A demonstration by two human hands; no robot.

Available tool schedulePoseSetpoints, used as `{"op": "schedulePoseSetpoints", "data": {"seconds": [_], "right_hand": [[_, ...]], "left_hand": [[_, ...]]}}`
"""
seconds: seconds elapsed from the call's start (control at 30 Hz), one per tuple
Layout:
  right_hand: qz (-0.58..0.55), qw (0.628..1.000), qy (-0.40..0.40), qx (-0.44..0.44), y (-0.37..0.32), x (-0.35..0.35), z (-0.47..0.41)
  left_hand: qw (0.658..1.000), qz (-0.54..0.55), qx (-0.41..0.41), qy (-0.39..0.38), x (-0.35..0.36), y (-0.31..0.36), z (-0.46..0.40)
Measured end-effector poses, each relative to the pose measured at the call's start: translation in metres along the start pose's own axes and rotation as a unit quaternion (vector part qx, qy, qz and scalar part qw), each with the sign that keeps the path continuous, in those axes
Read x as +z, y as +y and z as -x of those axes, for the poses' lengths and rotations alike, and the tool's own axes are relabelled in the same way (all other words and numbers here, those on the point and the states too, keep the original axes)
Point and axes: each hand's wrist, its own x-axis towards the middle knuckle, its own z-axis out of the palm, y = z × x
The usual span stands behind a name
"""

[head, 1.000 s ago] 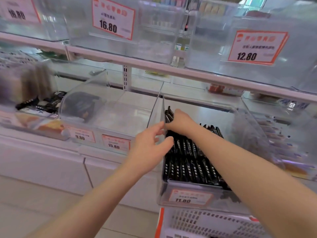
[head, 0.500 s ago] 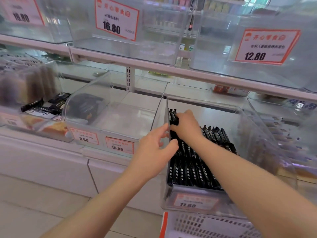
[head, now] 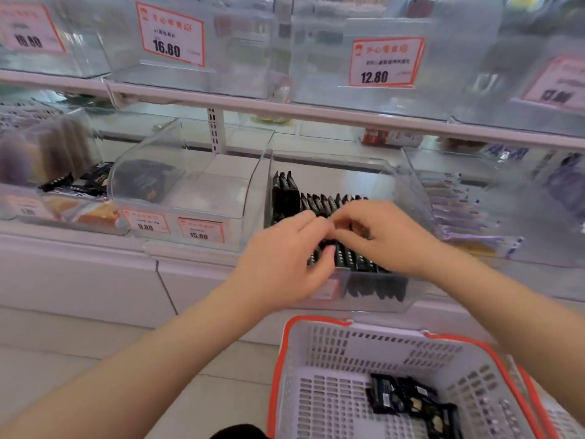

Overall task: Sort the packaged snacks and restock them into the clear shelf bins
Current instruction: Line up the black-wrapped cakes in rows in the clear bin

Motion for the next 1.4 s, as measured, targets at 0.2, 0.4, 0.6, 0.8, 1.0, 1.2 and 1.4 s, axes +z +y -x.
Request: {"op": "schedulePoseSetpoints", "data": {"seconds": [0.2,0.4,0.6,0.8,1.0,1.2,1.4], "right_hand": [[-0.015,0.986,-0.128,0.103,0.044,0.030,0.132],[0.008,0.917,-0.323,0.233,0.139,0.098,0.229],[-0.022,0.859,-0.423,0.288,0.209,0.166,0.305],[-0.046,0.820,-0.492,0.288,0.233,0.260,0.346],[-0.004,0.815,-0.471,0.337,0.244,0.324,0.353],[0.019,0.808,-0.468,0.357,0.247,0.345,0.366],[-0.103,0.783,-0.491,0.367,0.243,0.340,0.360]], "left_hand": [[0.946,-0.061,0.036,-0.315,0.077,0.039,0.032],[0.849,-0.092,0.087,-0.513,0.190,0.066,0.083],[0.772,-0.037,0.027,-0.634,0.299,0.097,0.133],[0.679,0.015,-0.078,-0.730,0.376,0.122,0.195],[0.667,-0.013,-0.119,-0.736,0.421,0.126,0.231],[0.708,-0.014,-0.163,-0.687,0.454,0.136,0.258],[0.764,-0.026,-0.242,-0.598,0.471,0.138,0.269]]}}
